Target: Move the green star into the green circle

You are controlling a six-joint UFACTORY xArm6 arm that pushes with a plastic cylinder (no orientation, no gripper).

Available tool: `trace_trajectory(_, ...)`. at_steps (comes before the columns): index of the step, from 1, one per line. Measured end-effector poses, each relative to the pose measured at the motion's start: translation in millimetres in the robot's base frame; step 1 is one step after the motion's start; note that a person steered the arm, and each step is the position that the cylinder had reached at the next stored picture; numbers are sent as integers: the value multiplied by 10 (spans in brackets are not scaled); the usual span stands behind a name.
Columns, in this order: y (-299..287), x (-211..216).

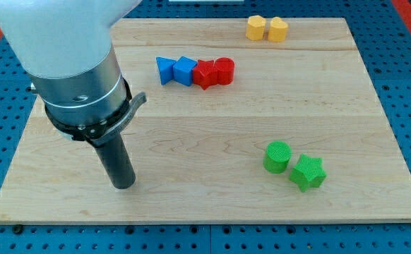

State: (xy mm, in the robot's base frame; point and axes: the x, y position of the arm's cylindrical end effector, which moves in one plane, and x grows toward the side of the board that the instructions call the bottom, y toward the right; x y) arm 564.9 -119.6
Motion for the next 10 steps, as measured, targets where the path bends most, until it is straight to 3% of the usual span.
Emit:
trace_trajectory(1, 140, 526)
trace_trajectory(3, 264, 542)
trace_trajectory(4, 647, 527)
trace_trajectory(6, 2939, 510)
trace_trajectory(8, 2964, 15)
trace_trajectory(10, 2156, -602)
